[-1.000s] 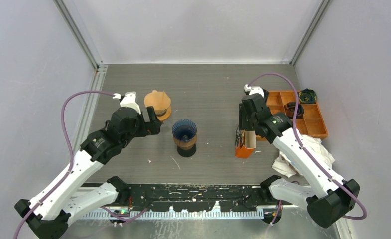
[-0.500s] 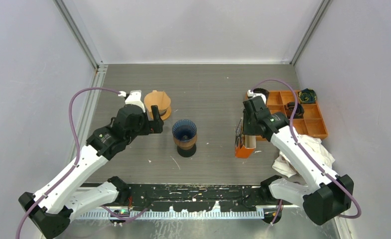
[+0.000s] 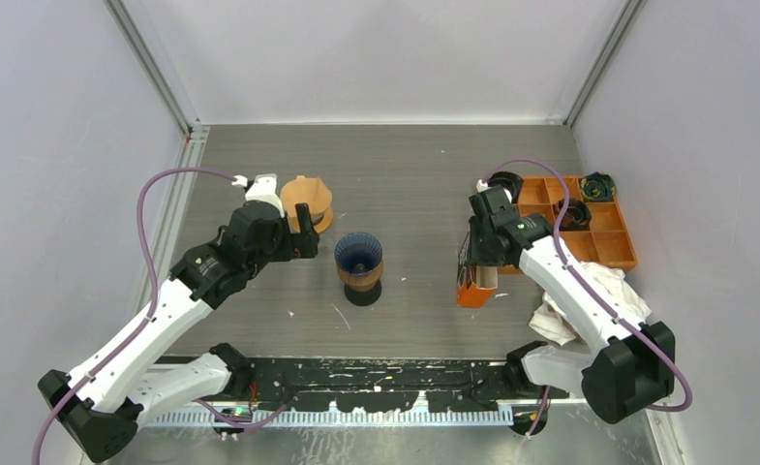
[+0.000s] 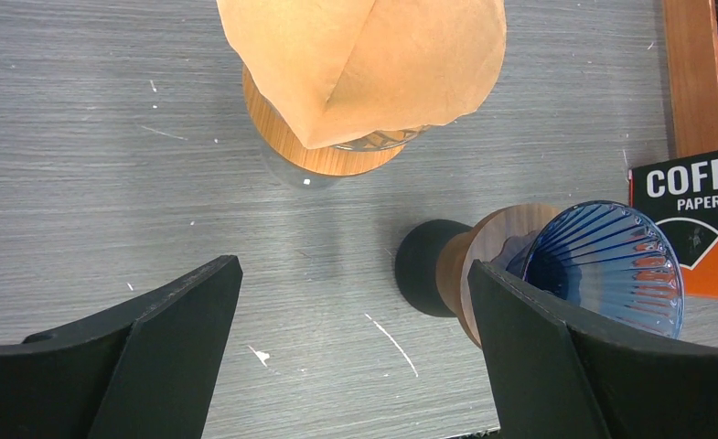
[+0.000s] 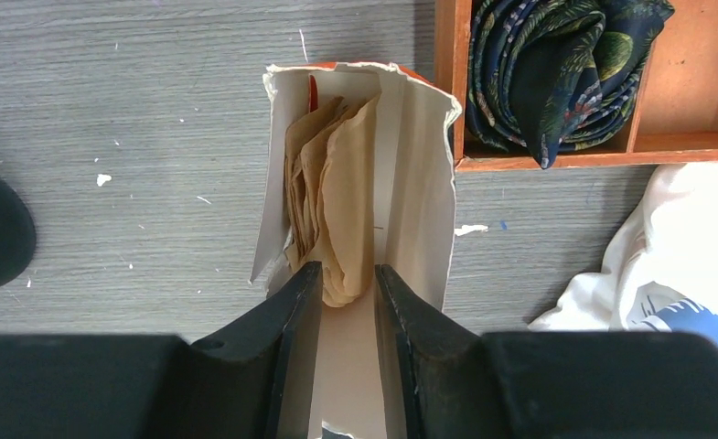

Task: Place the coffee filter in the dripper
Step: Pick up the coffee filter from the coffee filter holder.

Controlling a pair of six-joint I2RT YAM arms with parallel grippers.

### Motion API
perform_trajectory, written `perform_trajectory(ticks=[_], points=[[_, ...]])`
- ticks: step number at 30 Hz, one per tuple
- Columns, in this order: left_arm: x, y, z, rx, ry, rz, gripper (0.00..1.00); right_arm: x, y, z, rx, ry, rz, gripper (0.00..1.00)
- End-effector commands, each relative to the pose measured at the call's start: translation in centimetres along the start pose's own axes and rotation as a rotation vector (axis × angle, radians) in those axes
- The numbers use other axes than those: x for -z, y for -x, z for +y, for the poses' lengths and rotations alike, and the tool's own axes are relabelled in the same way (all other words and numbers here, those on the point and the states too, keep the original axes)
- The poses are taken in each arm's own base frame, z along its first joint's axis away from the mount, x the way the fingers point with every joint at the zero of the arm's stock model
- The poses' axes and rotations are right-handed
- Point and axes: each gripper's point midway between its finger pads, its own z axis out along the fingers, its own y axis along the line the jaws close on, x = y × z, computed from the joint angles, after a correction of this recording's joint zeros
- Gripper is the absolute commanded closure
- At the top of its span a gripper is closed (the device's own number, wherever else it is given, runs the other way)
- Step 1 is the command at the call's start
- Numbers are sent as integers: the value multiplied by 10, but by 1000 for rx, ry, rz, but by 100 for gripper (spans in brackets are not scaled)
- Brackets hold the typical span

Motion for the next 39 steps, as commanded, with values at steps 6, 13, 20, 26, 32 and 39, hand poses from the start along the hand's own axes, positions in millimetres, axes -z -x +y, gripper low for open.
perform_trajectory(ticks=[6, 13, 20, 26, 32, 39], points=[[1, 28, -13, 25, -34, -77, 2, -5, 5, 2, -24, 13, -9, 68], [1, 28, -13, 26, -34, -79, 2, -11, 3, 2, -27, 15, -6, 69], [0, 26, -15, 28, -44, -71, 2, -18, 4, 1, -31, 8, -11, 70], [-1, 26, -17, 32, -47, -66, 2, -17, 11, -2, -37, -8, -41, 74], [-2, 25, -18, 35, -52, -60, 2, -20, 13, -1, -27, -4, -53, 76], [0, 26, -19, 43, -60, -62, 2, -24, 16, -8, -22, -39, -69, 80]])
